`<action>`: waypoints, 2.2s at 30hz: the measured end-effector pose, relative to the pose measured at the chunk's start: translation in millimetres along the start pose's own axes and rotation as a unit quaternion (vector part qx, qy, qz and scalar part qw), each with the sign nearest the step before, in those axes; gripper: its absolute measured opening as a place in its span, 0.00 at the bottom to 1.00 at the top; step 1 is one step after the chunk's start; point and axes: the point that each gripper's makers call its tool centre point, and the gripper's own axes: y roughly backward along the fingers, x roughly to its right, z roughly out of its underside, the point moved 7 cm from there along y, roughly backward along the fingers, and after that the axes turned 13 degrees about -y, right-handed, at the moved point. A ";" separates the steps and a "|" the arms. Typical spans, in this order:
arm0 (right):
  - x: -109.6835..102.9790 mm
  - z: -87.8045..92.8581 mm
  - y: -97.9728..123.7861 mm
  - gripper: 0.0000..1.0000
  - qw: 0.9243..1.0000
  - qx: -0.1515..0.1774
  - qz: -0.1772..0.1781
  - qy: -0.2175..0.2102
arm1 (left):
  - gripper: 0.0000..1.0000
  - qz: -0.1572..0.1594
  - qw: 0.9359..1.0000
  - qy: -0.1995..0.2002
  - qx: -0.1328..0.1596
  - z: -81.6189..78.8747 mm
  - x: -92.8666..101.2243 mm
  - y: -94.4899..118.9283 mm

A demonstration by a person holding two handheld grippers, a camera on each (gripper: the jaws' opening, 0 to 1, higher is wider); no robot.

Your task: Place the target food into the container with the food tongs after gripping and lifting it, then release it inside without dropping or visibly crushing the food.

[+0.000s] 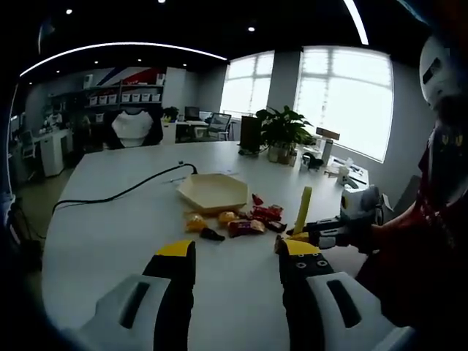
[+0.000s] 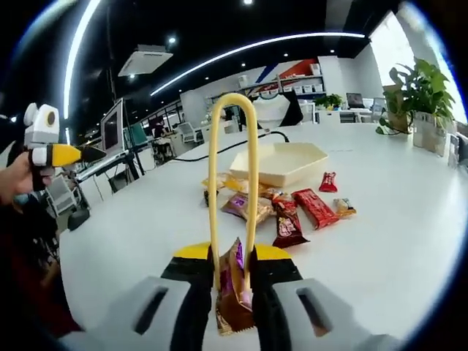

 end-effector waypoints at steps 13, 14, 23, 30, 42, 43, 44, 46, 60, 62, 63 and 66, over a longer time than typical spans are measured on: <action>-5.6 -20.2 4.7 0.15 1.000 0.012 -0.011 0.016 | 0.49 -0.017 1.000 -0.001 0.015 0.6 -6.7 2.5; -5.6 -22.3 5.3 0.15 1.000 0.013 -0.011 0.016 | 0.48 -0.018 1.000 -0.001 0.014 1.0 -6.7 2.4; -1.0 -50.8 11.3 0.16 0.999 0.031 -0.017 0.018 | 0.48 -0.020 1.000 -0.001 0.012 5.3 -2.7 2.2; 2.0 -71.9 11.4 0.16 0.999 0.047 -0.019 0.018 | 0.47 -0.033 0.999 -0.008 0.008 6.4 -5.7 8.6; 3.1 -109.8 -5.7 0.16 0.997 0.072 -0.028 0.027 | 0.47 -0.060 0.998 0.007 0.014 13.5 -8.3 19.8; 4.3 -113.8 -8.8 0.16 0.996 0.074 -0.029 0.027 | 0.47 -0.063 0.998 0.009 0.016 13.8 -8.8 21.8; 5.2 -116.9 -11.1 0.16 0.996 0.077 -0.029 0.027 | 0.47 -0.065 0.998 0.010 0.016 14.0 -9.2 22.9; 7.0 -123.5 -15.3 0.16 0.996 0.081 -0.028 0.029 | 0.47 -0.072 0.997 0.011 0.015 15.2 -10.8 26.7; 23.0 -187.9 -60.9 0.16 0.990 0.127 -0.025 0.048 | 0.47 -0.105 0.994 0.036 0.005 30.6 -14.5 41.6; 25.4 -192.4 -67.9 0.16 0.990 0.127 -0.024 0.049 | 0.47 -0.109 0.993 0.040 0.003 32.9 -14.7 42.9; 26.3 -194.2 -70.8 0.16 0.990 0.127 -0.024 0.048 | 0.47 -0.110 0.993 0.041 0.003 33.6 -14.7 43.6; 27.1 -198.8 -81.9 0.16 0.991 0.126 -0.024 0.044 | 0.47 -0.116 0.992 0.045 0.001 35.5 -15.4 45.9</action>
